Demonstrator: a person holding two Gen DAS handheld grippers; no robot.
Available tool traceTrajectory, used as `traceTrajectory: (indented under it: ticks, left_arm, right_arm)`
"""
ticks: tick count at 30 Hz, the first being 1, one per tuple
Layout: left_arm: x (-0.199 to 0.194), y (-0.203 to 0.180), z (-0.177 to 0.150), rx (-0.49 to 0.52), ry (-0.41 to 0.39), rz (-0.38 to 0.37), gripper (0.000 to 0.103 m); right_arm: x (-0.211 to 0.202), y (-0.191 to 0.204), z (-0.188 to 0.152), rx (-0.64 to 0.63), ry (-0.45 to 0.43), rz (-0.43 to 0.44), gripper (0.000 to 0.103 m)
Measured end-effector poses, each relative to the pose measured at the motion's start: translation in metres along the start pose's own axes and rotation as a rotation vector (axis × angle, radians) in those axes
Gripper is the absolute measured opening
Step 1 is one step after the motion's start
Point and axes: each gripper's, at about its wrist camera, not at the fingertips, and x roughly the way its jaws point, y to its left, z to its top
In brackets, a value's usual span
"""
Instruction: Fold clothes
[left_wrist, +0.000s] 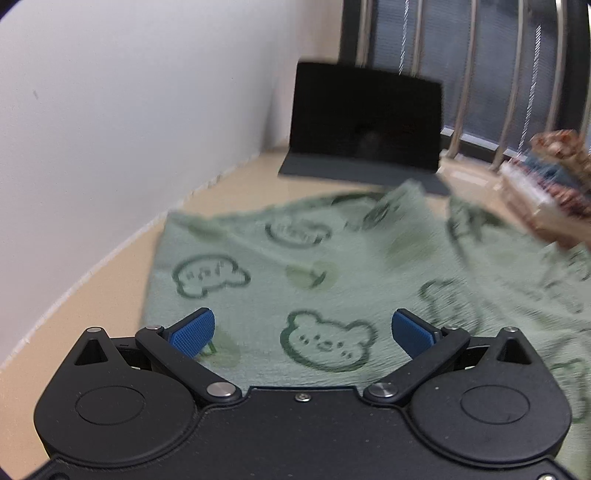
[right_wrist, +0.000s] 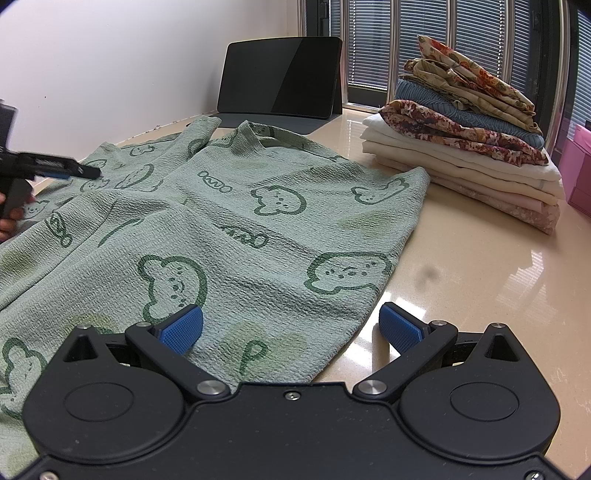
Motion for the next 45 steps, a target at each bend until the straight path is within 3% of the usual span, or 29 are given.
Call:
traceTrajectory:
  ticks: [5, 13, 18, 23, 26, 34, 37, 41, 45]
  left_arm:
    - [-0.051, 0.008, -0.002, 0.038, -0.040, -0.060, 0.103]
    - [-0.121, 0.026, -0.046, 0.165, -0.013, -0.130, 0.103]
    - [-0.148, 0.031, -0.067, 0.165, -0.001, -0.173, 0.103]
    - [-0.156, 0.026, -0.083, 0.169, 0.008, -0.225, 0.103]
    - [-0.153, 0.015, -0.090, 0.215, 0.008, -0.212, 0.103]
    - [-0.131, -0.006, -0.105, 0.350, 0.105, -0.161, 0.103]
    - [-0.133, -0.003, -0.108, 0.346, 0.091, -0.159, 0.103]
    - [-0.149, 0.016, -0.095, 0.229, 0.035, -0.181, 0.103]
    - [-0.162, 0.037, -0.080, 0.143, 0.013, -0.159, 0.103]
  right_arm:
    - [0.000, 0.000, 0.000, 0.000, 0.000, 0.000, 0.103]
    - [0.000, 0.000, 0.000, 0.000, 0.000, 0.000, 0.103]
    - [0.002, 0.000, 0.001, 0.001, 0.001, 0.003, 0.103]
    - [0.002, 0.000, 0.001, 0.003, 0.001, -0.001, 0.103]
    - [-0.001, 0.004, -0.001, 0.021, -0.001, -0.027, 0.103]
    - [-0.017, 0.007, -0.015, 0.039, -0.001, -0.050, 0.103]
    - [-0.027, 0.007, -0.016, 0.051, 0.004, -0.067, 0.102]
    - [-0.065, 0.028, -0.009, 0.055, -0.128, -0.046, 0.102]
    - [-0.107, 0.090, 0.003, -0.071, -0.259, 0.038, 0.103]
